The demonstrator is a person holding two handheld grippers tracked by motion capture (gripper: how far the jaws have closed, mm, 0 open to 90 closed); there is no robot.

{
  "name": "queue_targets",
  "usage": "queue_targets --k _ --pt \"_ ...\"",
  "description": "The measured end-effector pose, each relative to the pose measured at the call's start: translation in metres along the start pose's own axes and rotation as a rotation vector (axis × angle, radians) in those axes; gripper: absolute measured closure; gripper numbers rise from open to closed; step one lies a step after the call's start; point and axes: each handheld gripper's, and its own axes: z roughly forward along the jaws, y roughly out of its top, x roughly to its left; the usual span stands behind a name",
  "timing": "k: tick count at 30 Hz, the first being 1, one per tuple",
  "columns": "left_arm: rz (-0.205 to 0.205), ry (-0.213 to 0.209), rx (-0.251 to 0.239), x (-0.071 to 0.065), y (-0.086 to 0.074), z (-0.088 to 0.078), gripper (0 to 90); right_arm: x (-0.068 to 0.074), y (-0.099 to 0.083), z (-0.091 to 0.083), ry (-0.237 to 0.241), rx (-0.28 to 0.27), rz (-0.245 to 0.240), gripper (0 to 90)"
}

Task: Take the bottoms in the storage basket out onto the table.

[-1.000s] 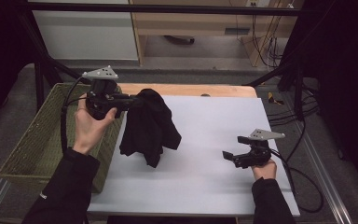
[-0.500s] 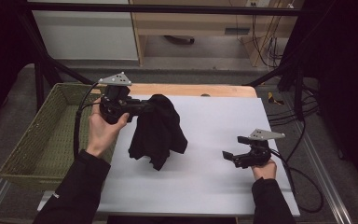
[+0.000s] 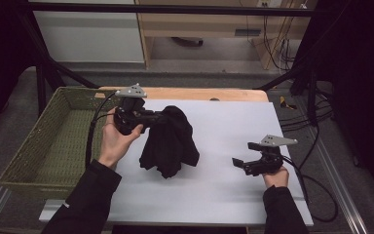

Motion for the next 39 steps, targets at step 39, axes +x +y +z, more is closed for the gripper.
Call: queue_targets --k 39 --pt "0.022 -0.006 0.056 -0.007 -0.037 0.054 82.7 0.000 0.000 0.000 0.000 -0.001 -0.002 4.2"
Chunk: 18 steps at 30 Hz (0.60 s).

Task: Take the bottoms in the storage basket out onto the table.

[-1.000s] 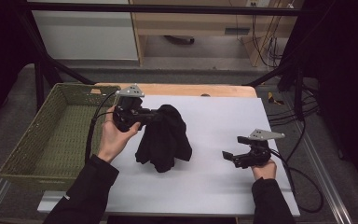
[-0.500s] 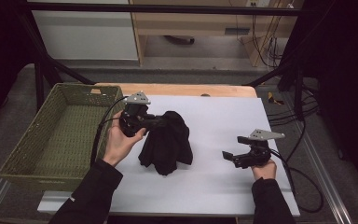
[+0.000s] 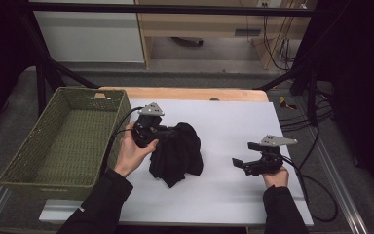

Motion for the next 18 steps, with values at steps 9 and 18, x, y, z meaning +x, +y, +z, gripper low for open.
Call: queue_targets --k 9,18 --pt "-0.010 -0.005 0.022 0.001 -0.009 0.011 81.9 0.000 0.000 0.001 0.000 0.004 0.002 4.2" --pt "-0.023 -0.019 0.037 0.002 -0.016 0.022 78.8 0.000 0.000 0.000 0.001 0.001 -0.004 4.2"
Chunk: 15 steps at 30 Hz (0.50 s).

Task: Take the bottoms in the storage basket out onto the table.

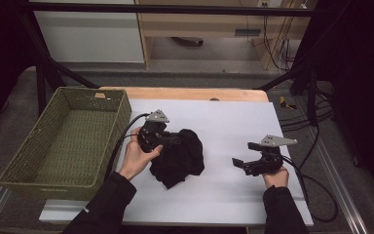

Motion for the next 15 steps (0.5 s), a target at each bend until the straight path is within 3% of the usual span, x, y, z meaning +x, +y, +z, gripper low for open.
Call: queue_targets --k 6,10,15 --pt "-0.006 -0.007 -0.005 0.0010 -0.0030 0.0018 68.9 0.0004 -0.0002 0.0006 -0.001 0.003 0.005 4.2" --pt "0.009 0.027 -0.005 -0.0001 -0.0033 0.0015 53.3 0.0004 -0.0002 0.0006 -0.001 0.002 0.005 4.2" --pt "-0.001 0.031 -0.012 0.0001 -0.0033 -0.0018 39.4 0.0004 -0.0002 0.0007 0.000 0.003 0.006 4.2"
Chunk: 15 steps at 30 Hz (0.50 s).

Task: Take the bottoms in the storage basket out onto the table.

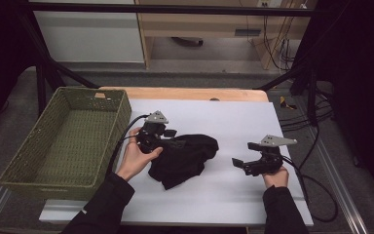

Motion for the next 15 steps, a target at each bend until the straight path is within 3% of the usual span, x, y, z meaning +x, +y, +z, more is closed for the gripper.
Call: queue_targets --k 7,15 --pt "-0.027 0.010 -0.003 -0.001 0.000 -0.007 19.6 0.000 0.000 0.000 0.000 0.000 0.000 4.2" --pt "-0.042 0.060 -0.026 -0.004 0.001 -0.020 11.2 0.000 0.000 0.000 0.001 -0.001 0.000 4.2"
